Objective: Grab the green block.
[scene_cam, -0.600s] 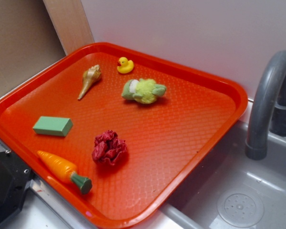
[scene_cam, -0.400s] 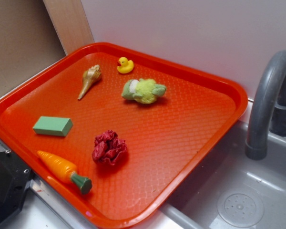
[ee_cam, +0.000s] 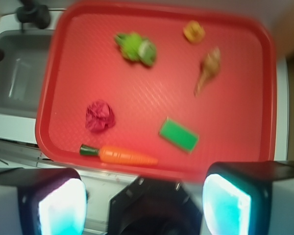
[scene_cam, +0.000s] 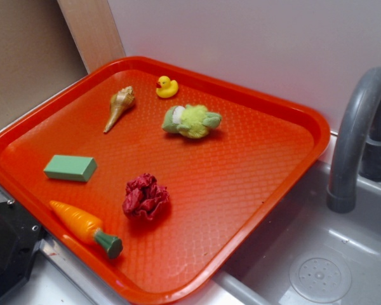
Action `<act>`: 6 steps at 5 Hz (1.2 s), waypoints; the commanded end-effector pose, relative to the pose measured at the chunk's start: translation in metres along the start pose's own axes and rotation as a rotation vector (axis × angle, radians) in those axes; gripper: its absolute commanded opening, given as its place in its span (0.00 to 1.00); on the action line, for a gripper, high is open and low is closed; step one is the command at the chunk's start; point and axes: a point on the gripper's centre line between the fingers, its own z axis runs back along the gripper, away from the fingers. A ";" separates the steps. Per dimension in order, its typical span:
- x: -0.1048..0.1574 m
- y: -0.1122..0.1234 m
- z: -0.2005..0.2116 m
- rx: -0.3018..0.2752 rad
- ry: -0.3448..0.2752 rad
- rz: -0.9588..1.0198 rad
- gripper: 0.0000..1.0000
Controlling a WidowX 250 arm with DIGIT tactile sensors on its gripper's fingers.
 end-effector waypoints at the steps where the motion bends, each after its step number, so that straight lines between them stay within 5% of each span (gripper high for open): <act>1: 0.050 0.036 0.026 0.138 -0.176 -0.503 1.00; 3: 0.024 0.045 -0.035 0.074 0.082 -1.044 1.00; 4: 0.022 0.037 -0.072 0.020 0.128 -1.162 1.00; 6: 0.020 0.017 -0.140 0.056 0.170 -1.057 1.00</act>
